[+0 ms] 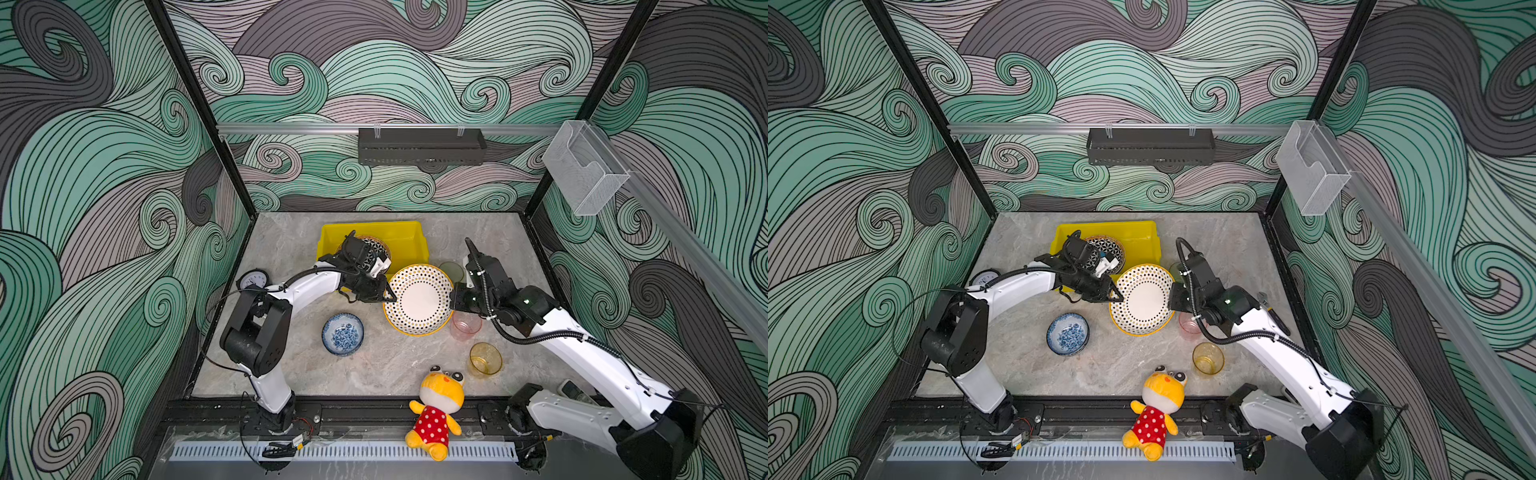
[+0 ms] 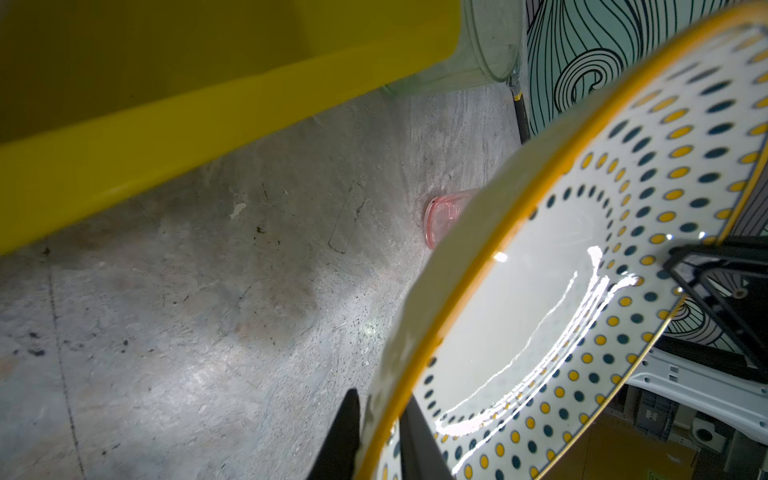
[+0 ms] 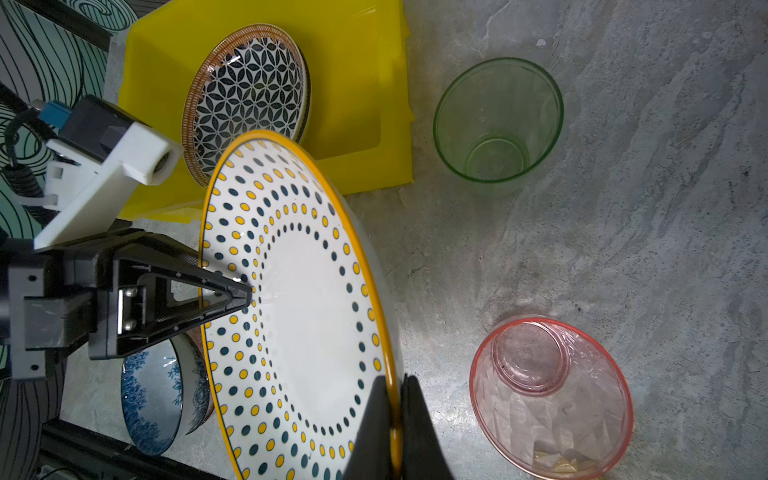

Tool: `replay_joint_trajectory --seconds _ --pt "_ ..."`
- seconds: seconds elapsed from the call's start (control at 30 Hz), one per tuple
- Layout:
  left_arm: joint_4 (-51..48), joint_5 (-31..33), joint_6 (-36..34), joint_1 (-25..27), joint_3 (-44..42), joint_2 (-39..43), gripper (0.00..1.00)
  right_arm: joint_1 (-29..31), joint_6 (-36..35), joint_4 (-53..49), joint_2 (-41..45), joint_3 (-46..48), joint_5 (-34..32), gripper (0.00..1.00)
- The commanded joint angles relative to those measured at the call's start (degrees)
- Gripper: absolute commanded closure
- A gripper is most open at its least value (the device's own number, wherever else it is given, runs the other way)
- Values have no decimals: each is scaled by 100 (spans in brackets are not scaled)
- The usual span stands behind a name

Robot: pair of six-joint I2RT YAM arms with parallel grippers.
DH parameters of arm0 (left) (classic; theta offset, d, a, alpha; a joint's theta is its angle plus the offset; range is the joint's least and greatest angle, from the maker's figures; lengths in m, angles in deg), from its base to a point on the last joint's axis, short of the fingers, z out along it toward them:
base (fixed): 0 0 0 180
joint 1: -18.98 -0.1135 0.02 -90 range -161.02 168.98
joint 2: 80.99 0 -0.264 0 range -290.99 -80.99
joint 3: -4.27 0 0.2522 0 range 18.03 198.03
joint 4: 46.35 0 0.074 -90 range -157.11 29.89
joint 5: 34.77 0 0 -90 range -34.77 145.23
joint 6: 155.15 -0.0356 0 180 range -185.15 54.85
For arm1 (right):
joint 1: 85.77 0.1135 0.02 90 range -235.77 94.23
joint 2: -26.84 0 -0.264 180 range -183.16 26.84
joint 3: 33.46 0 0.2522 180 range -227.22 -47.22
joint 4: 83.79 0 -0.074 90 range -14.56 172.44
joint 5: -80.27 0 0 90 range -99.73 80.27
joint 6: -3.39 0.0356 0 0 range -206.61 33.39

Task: Place the mixed dishes into the plastic bin
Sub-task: 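Grip the raised dotted plate edge with the left gripper while the right holds it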

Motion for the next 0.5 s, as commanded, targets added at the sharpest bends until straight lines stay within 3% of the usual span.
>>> replay_joint_trajectory --seconds 0.0,0.17,0.4,0.47 --pt "191 -355 38 -14 55 115 85 0 295 863 219 -42 309 100" --pt "96 -352 -2 -74 56 167 100 -7 311 911 247 32 379 100" --pt "-78 -364 -75 -193 71 354 100 -12 341 936 161 176 595 100" --pt "-189 -340 -142 -225 111 435 100 -7 350 912 159 215 564 96"
